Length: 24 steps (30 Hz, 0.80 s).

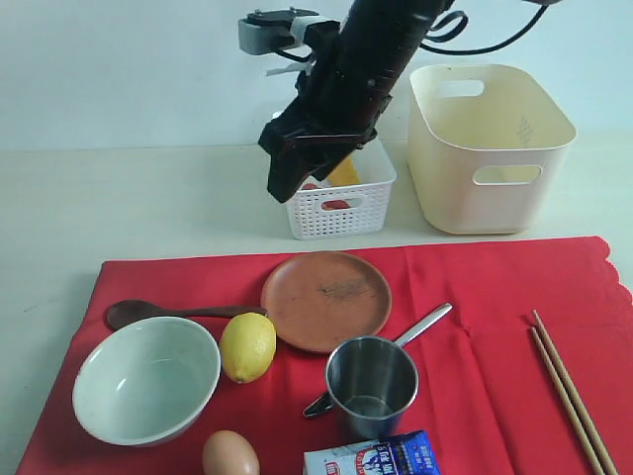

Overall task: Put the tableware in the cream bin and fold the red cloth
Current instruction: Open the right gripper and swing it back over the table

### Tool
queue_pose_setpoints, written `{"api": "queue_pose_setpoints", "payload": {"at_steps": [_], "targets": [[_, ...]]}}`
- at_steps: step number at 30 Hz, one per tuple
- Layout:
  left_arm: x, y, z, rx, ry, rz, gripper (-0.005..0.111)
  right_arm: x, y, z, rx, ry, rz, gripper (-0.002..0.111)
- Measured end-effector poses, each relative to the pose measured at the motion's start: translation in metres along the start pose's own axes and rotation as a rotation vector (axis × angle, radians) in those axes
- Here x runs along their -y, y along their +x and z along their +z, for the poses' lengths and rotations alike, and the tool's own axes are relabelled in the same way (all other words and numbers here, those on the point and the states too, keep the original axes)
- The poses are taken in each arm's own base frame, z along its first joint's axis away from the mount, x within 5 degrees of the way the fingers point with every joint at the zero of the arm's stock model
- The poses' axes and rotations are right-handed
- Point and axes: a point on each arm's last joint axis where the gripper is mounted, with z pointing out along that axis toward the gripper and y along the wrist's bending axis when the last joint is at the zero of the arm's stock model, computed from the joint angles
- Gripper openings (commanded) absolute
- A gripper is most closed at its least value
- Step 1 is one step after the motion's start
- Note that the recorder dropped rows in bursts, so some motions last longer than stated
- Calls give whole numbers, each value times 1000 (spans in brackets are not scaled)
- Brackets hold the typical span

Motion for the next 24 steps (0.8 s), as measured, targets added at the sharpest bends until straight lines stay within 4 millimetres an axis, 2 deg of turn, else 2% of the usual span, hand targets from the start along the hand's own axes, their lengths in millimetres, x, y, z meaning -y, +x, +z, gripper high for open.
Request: {"api": "queue_pose_setpoints", "payload": {"at_steps": [6, 11, 15, 16, 17, 19, 22, 24], "targets": [[0, 0, 0, 0, 0, 0, 0, -26, 13, -16, -13, 5, -41, 59], [0, 0, 0, 0, 0, 0, 0, -39, 38, -32, -38, 8, -56, 59], [0, 0, 0, 0, 0, 0, 0, -60, 79, -61, -40, 11, -98, 59], [0, 0, 0, 0, 0, 0, 0, -68, 94, -72, -22, 19, -112, 59], [0, 0, 0, 0, 0, 0, 0, -71, 101, -74, -17, 22, -119, 59], [0, 0, 0, 0, 0, 0, 0, -87, 127, -92, 79, 35, -187, 59], [0, 0, 0, 0, 0, 0, 0, -107, 151, -99, 159, 49, -328, 59], [0, 0, 0, 0, 0, 0, 0, -121, 168, -92, 164, 33, -437, 59]]}}
